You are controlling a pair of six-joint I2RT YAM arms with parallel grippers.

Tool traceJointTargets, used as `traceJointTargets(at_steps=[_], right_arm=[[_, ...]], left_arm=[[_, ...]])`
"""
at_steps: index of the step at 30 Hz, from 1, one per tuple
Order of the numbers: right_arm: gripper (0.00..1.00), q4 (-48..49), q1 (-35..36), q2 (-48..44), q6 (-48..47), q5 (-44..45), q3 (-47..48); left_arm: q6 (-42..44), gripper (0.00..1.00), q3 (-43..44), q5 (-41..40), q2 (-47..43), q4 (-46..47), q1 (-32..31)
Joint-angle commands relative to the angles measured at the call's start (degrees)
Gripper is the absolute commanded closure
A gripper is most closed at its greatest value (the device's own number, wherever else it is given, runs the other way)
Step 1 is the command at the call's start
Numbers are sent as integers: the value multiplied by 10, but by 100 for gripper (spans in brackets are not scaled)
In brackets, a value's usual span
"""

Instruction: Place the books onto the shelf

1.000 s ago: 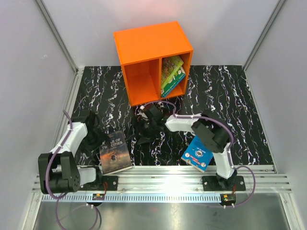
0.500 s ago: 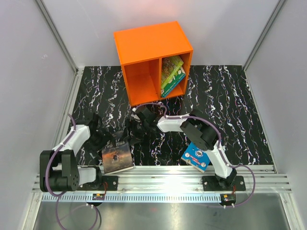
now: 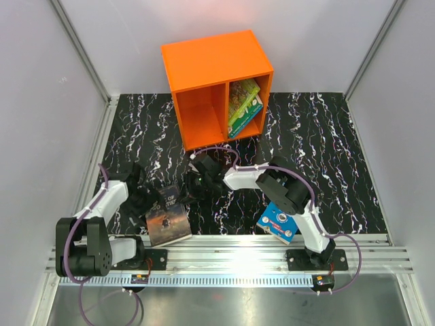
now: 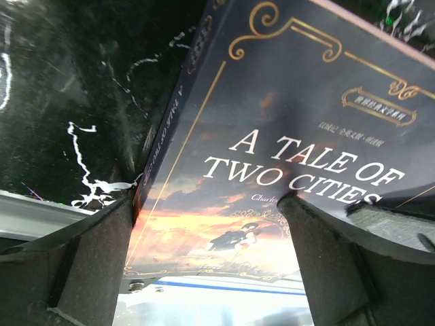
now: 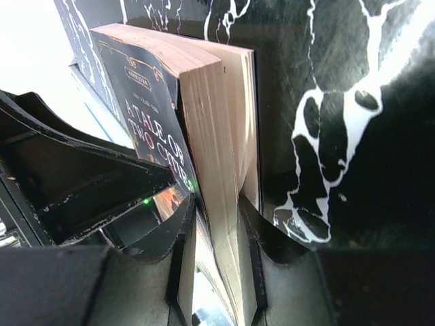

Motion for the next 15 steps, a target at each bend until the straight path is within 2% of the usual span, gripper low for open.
traceJointTargets(at_steps=[1, 4, 8, 15], right_arm=[[100, 24, 52, -51, 14, -19, -5], [100, 23, 51, -92, 15, -5, -38], [100, -34, 51, -179, -20, 26, -70], [100, -139, 51, -314, -59, 107, -80]], left_arm=[[-9, 12, 3, 121, 6, 70, -19], [34, 13, 48, 117, -14, 20, -19], [80, 12, 98, 97, -68, -19, -18], [71, 11, 78, 163, -175, 23, -18]])
